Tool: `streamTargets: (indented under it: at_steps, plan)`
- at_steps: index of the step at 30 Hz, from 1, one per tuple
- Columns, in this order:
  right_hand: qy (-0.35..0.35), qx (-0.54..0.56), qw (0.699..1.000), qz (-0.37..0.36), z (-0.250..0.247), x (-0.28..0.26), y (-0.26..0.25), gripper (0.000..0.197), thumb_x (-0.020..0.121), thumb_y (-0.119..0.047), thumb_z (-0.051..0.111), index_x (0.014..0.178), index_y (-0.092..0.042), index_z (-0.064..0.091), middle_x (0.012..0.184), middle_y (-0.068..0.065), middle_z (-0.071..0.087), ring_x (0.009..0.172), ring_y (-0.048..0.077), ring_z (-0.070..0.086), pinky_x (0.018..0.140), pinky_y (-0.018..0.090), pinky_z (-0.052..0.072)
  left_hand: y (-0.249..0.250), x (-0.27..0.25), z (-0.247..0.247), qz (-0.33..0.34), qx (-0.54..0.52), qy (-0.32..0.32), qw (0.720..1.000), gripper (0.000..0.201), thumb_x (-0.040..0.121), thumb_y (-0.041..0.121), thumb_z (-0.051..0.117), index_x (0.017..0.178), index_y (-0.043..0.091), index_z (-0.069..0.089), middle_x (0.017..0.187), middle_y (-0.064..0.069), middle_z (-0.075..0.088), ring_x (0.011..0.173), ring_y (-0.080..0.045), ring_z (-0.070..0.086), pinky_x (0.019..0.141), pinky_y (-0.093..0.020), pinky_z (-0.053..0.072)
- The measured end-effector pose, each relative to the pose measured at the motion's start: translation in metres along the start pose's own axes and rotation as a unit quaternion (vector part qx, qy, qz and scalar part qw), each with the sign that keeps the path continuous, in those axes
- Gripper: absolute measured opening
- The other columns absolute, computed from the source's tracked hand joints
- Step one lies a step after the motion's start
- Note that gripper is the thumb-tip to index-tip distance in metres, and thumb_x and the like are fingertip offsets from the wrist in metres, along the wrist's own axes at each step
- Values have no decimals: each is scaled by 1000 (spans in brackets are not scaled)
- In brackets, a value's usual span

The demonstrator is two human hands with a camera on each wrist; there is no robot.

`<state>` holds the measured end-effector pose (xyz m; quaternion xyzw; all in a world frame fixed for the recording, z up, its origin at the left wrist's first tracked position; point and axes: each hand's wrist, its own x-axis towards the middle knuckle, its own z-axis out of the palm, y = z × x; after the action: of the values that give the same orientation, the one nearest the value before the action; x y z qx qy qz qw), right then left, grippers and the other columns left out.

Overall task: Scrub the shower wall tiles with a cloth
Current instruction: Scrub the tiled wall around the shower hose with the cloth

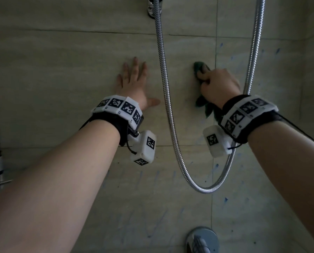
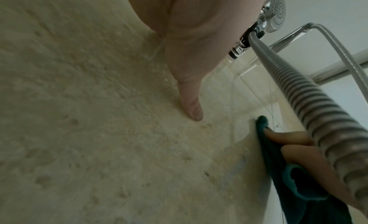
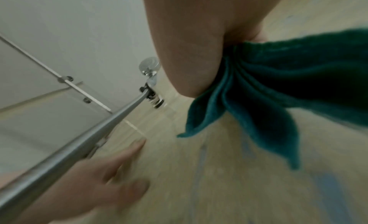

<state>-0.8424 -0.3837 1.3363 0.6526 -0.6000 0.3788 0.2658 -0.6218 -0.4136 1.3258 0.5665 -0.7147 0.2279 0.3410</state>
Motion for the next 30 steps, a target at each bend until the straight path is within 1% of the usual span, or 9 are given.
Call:
streamTargets:
  at_steps: [5, 8, 15, 18, 21, 22, 24, 26, 30]
  plan:
    - [-74, -90, 974, -193, 31, -55, -27, 36, 93, -21, 41, 124, -27, 59, 88, 6, 53, 81, 30, 56, 62, 30, 40, 0, -3, 0, 8, 0, 7, 1000, 111, 82, 51, 67, 152, 22, -14, 156, -4, -30, 143, -32, -24, 116, -47, -9]
    - [-96, -144, 951, -258, 34, -57, -24, 40, 93, -24, 37, 127, -35, 55, 96, 2, 64, 83, 26, 61, 62, 28, 45, 0, -3, -1, 3, 10, -5, 1000, 111, 82, 50, 67, 151, 23, -16, 155, -3, -32, 143, -32, -25, 116, -46, -10]
    - [-10, 11, 999, -37, 8, -16, 0, 45, 92, -14, 42, 132, -29, 55, 113, 15, 60, 91, 33, 58, 70, 31, 42, 0, -2, 0, -7, 15, -12, 1000, 114, 81, 53, 66, 150, 24, -19, 154, -1, -33, 143, -30, -26, 115, -45, -12]
    - [-35, -34, 992, -119, 31, -45, -15, 42, 92, -17, 42, 131, -27, 55, 105, 15, 60, 93, 36, 59, 69, 33, 45, -1, -4, 1, 4, 5, 0, 1000, 110, 83, 52, 65, 151, 23, -16, 155, -2, -31, 143, -31, -25, 115, -45, -11]
    - [-128, -65, 968, -207, 46, -80, -22, 19, 92, -19, 45, 76, -23, 54, 76, 2, 48, 79, 32, 58, 61, 30, 39, 1, -4, 1, -4, 10, 0, 1000, 110, 83, 52, 65, 151, 24, -16, 155, -2, -31, 143, -31, -24, 115, -46, -10]
    - [-146, -78, 959, -230, 47, -85, -21, 20, 92, -20, 45, 73, -22, 49, 76, 3, 48, 79, 32, 58, 60, 30, 38, 2, -4, 1, -6, 8, -2, 1000, 109, 83, 51, 65, 151, 24, -16, 155, -2, -31, 143, -31, -24, 115, -46, -10]
    - [-146, -110, 951, -249, 42, -78, -18, 24, 93, -21, 42, 99, -31, 63, 90, 5, 62, 83, 28, 60, 62, 27, 36, 4, -4, 1, -9, 4, -5, 1000, 109, 84, 48, 66, 151, 23, -16, 155, -2, -32, 143, -31, -24, 116, -47, -10]
    - [-112, -103, 967, -206, 29, -56, -10, 43, 95, -20, 39, 129, -41, 54, 100, 4, 63, 79, 23, 58, 60, 26, 38, 5, -5, 2, -8, 3, -8, 1000, 108, 85, 46, 65, 151, 23, -17, 155, -2, -32, 143, -31, -25, 115, -46, -11]
    - [-20, 61, 998, -13, 6, -17, 5, 46, 91, -15, 43, 130, -35, 57, 108, 5, 60, 92, 29, 60, 76, 31, 50, 2, -8, 7, 1, 5, -14, 1000, 103, 89, 49, 59, 150, 25, -20, 154, 0, -33, 142, -30, -27, 114, -46, -12]
